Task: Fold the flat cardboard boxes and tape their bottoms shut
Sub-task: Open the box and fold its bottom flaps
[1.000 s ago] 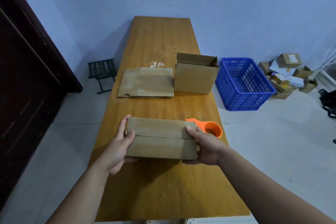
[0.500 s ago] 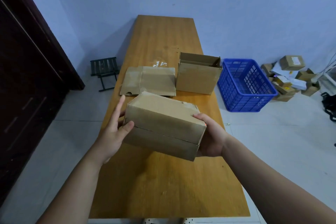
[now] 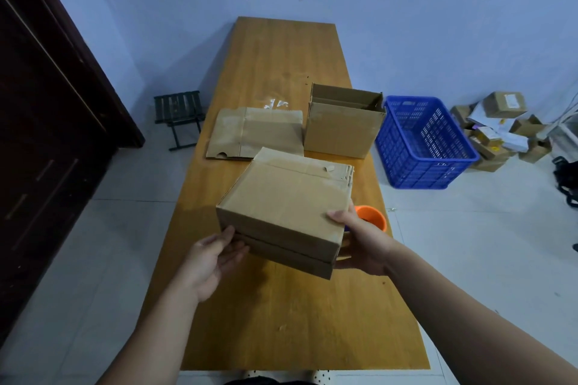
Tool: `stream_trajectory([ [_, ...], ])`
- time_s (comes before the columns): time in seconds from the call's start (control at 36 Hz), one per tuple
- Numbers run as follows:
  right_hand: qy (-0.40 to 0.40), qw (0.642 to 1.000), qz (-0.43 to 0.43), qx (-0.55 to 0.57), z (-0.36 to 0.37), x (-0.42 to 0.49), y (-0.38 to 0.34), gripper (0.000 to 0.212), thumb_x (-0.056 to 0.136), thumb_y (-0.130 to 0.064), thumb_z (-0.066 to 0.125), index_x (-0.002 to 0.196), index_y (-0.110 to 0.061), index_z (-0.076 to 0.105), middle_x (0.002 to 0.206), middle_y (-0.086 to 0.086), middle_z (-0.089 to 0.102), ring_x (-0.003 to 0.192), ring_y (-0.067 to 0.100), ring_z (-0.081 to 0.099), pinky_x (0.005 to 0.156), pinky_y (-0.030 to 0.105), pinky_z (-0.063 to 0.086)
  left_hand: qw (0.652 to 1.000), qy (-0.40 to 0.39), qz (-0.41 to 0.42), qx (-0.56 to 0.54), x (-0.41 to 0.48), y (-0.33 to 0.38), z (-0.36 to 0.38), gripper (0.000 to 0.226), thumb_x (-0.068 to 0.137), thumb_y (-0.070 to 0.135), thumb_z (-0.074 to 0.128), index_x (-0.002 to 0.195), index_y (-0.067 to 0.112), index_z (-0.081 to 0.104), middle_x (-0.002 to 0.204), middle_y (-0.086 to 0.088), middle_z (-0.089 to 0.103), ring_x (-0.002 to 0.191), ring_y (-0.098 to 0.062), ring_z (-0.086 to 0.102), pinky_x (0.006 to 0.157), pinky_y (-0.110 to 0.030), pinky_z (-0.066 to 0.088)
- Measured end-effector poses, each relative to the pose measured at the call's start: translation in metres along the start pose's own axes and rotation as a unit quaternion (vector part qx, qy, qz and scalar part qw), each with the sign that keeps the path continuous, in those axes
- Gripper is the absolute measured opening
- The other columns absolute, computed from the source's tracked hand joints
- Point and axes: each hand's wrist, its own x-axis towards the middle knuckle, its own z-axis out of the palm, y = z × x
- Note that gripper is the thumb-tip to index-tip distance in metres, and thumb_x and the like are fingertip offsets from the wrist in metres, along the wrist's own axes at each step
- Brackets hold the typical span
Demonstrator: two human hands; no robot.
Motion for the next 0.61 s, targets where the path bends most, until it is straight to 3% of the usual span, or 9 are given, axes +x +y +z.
stream_trajectory([
  [0.11, 0.004, 0.999, -0.039, -0.02, -0.008, 0.003, 0.006, 0.105, 0.063, -0.049, 0.075, 0.144, -0.048, 0.009, 0.127, 0.011, 0.053, 0.109, 0.033, 0.061, 0.084, 0.047, 0.056, 0.986, -0.083, -0.058, -0.134, -0.003, 0.004, -0.003, 0.038, 0.072, 0.006, 0.069, 0.108, -0.002, 0.059, 0.094, -0.023, 0.067, 0.083, -0.029, 0.071, 0.067, -0.033, 0.06],
  [0.14, 0.003, 0.998, -0.05, -0.027, -0.01, 0.005, 0.008, 0.107, 0.061, -0.048, 0.076, 0.144, -0.049, 0.009, 0.126, 0.009, 0.054, 0.107, 0.032, 0.062, 0.085, 0.047, 0.056, 0.979, -0.104, -0.067, -0.161, -0.004, 0.005, -0.004, 0.042, 0.073, 0.009, 0.071, 0.112, -0.001, 0.058, 0.101, -0.024, 0.066, 0.09, -0.031, 0.069, 0.072, -0.037, 0.059],
  [0.19, 0.002, 0.996, -0.073, -0.042, -0.014, 0.006, 0.012, 0.108, 0.062, -0.045, 0.077, 0.144, -0.05, 0.007, 0.125, 0.006, 0.056, 0.107, 0.028, 0.064, 0.087, 0.048, 0.055, 0.968, -0.136, -0.084, -0.193, -0.005, 0.004, -0.006, 0.039, 0.088, 0.02, 0.056, 0.123, 0.003, 0.054, 0.118, -0.026, 0.061, 0.105, -0.035, 0.064, 0.081, -0.043, 0.057],
  [0.28, 0.017, 0.993, -0.1, -0.065, -0.012, 0.004, 0.017, 0.109, 0.069, -0.037, 0.074, 0.143, -0.054, -0.004, 0.129, -0.001, 0.053, 0.108, 0.022, 0.063, 0.087, 0.045, 0.056, 0.971, -0.12, -0.116, -0.169, -0.003, 0.004, -0.005, 0.041, 0.096, 0.029, 0.041, 0.127, 0.004, 0.051, 0.123, -0.027, 0.058, 0.112, -0.038, 0.059, 0.084, -0.049, 0.054],
  [0.39, 0.037, 0.988, -0.123, -0.089, -0.005, 0.003, 0.026, 0.12, 0.068, -0.032, 0.074, 0.142, -0.052, -0.018, 0.128, -0.015, 0.043, 0.105, 0.01, 0.058, 0.07, 0.024, 0.056, 0.975, -0.063, -0.175, -0.122, 0.005, -0.002, -0.003, 0.04, 0.1, 0.029, 0.036, 0.132, 0.006, 0.047, 0.122, -0.026, 0.058, 0.114, -0.043, 0.052, 0.1, -0.059, 0.037],
  [0.47, 0.036, 0.985, -0.134, -0.099, 0.001, 0.003, 0.032, 0.129, 0.058, -0.042, 0.081, 0.141, -0.055, -0.017, 0.139, -0.009, 0.037, 0.117, 0.012, 0.051, 0.081, 0.027, 0.056, 0.976, -0.035, -0.142, -0.165, 0.008, -0.011, 0.003, 0.041, 0.101, 0.037, 0.031, 0.125, 0.011, 0.053, 0.119, -0.025, 0.06, 0.11, -0.043, 0.053, 0.087, -0.062, 0.044],
  [0.53, 0.027, 0.977, -0.15, -0.149, 0.009, 0.002, 0.033, 0.126, 0.058, -0.046, 0.08, 0.137, -0.06, -0.018, 0.139, -0.016, 0.035, 0.122, 0.006, 0.045, 0.092, 0.025, 0.05, 0.973, -0.011, -0.115, -0.198, 0.011, -0.014, 0.005, 0.042, 0.1, 0.044, 0.031, 0.118, 0.016, 0.058, 0.116, -0.024, 0.062, 0.109, -0.044, 0.054, 0.082, -0.062, 0.046],
  [0.61, 0.039, 0.958, -0.162, -0.235, 0.019, 0.004, 0.034, 0.129, 0.06, -0.048, 0.081, 0.136, -0.06, -0.022, 0.145, -0.012, 0.026, 0.132, 0.012, 0.034, 0.108, 0.038, 0.039, 0.974, 0.038, -0.093, -0.202, 0.016, -0.019, 0.003, 0.034, 0.101, 0.036, 0.034, 0.11, 0.019, 0.061, 0.111, -0.021, 0.063, 0.105, -0.04, 0.056, 0.079, -0.055, 0.049],
])
